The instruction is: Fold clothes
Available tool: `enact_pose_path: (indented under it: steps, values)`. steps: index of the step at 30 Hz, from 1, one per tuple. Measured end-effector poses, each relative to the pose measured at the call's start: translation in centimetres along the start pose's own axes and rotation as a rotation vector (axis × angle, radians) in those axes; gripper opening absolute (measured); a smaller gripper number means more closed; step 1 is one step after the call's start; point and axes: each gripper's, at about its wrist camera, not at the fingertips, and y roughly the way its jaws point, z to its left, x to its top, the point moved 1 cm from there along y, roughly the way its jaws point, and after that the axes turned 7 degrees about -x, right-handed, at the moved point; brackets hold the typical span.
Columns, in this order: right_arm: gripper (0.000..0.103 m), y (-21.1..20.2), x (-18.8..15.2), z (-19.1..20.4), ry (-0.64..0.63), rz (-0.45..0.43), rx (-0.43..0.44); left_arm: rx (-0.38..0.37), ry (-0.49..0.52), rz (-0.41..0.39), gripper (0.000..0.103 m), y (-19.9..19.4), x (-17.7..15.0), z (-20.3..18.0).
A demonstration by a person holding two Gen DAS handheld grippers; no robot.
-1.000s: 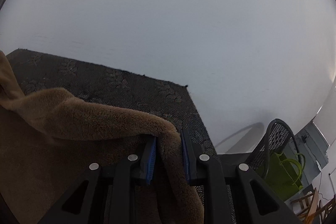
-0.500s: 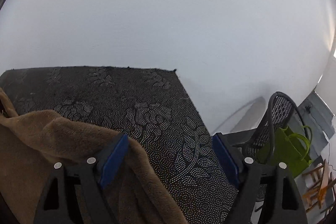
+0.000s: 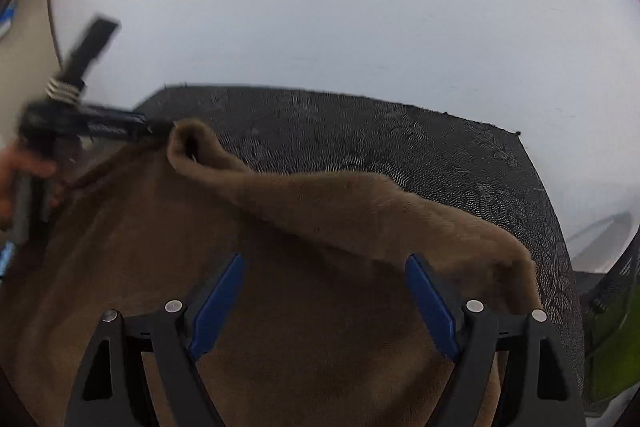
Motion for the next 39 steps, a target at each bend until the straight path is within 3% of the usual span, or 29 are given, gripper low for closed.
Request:
enact_pose_path:
  steps: [3, 12, 19, 23, 28, 34, 39]
  values:
    - [0.084, 2.3, 0.8, -0.8, 0.04, 0.026, -0.027, 0.051, 0.083, 0.048, 0.08, 1.2, 0.0, -1.3]
    - [0.086, 9.1, 3.1, -3.0, 0.156, 0.099, -0.107, 0.063, -0.025, 0.029, 0.08, 5.8, 2.7, -1.2]
    - [0.096, 10.2, 3.2, -3.4, 0.191, 0.12, -0.085, 0.013, -0.082, 0.004, 0.082, 6.9, 2.9, -0.2]
    - [0.099, 10.2, 2.9, -3.6, 0.173, 0.127, -0.097, -0.059, -0.187, -0.022, 0.083, 4.7, 2.7, 1.9]
    - [0.1, 10.0, 2.7, -3.7, 0.177, 0.127, -0.096, -0.1, -0.193, -0.07, 0.083, 0.1, 1.7, 3.4]
    - [0.101, 10.5, 2.8, -3.9, 0.178, 0.132, -0.105, -0.147, -0.285, -0.053, 0.083, -4.0, -3.1, 6.4]
    - [0.101, 10.7, 2.8, -4.1, 0.174, 0.134, -0.116, -0.128, -0.316, -0.058, 0.083, -6.7, -7.8, 7.8]
